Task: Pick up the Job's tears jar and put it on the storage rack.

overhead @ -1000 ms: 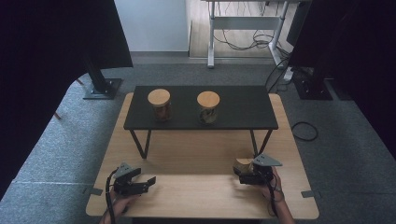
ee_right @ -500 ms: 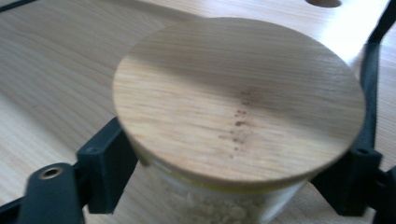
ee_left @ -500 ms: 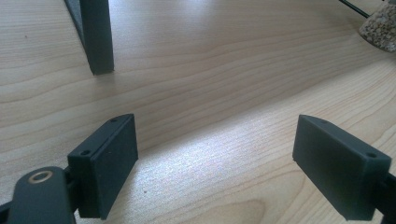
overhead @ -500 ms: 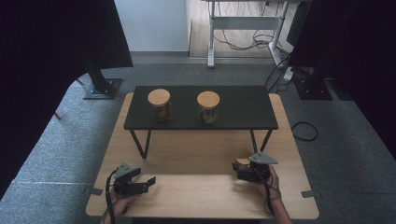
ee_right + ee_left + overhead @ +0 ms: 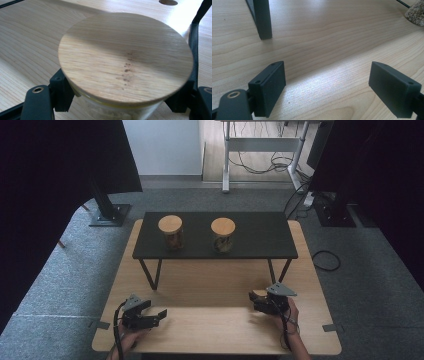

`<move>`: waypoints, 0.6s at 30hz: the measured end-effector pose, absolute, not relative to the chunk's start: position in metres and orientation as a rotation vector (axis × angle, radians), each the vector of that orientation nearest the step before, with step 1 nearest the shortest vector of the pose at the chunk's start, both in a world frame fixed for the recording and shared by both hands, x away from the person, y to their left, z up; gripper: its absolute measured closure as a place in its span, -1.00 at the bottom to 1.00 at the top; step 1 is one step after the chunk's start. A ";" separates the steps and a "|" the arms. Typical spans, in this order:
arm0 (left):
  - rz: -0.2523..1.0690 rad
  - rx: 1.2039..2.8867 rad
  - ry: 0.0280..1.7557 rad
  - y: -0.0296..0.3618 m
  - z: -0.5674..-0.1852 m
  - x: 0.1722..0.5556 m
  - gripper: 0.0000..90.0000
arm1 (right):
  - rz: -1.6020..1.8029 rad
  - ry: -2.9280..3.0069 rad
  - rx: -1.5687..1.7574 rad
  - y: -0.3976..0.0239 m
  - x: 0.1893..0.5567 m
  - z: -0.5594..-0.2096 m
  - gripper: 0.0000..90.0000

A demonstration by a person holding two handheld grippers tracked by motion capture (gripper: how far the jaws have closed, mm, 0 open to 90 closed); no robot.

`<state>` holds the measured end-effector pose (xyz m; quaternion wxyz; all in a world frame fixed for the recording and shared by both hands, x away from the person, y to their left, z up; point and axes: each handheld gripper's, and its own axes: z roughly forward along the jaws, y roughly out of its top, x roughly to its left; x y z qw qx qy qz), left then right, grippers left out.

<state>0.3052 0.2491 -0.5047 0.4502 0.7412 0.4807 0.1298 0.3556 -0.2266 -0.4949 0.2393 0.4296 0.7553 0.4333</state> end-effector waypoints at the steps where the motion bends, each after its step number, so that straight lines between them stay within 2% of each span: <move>1: 0.321 1.833 1.188 0.249 -0.505 0.305 -0.70 | 1.186 2.068 1.176 -0.227 0.356 -0.495 -0.45; 18: 0.315 1.833 1.189 0.249 -0.505 0.306 -0.70 | 1.185 2.063 1.176 -0.227 0.354 -0.495 -0.45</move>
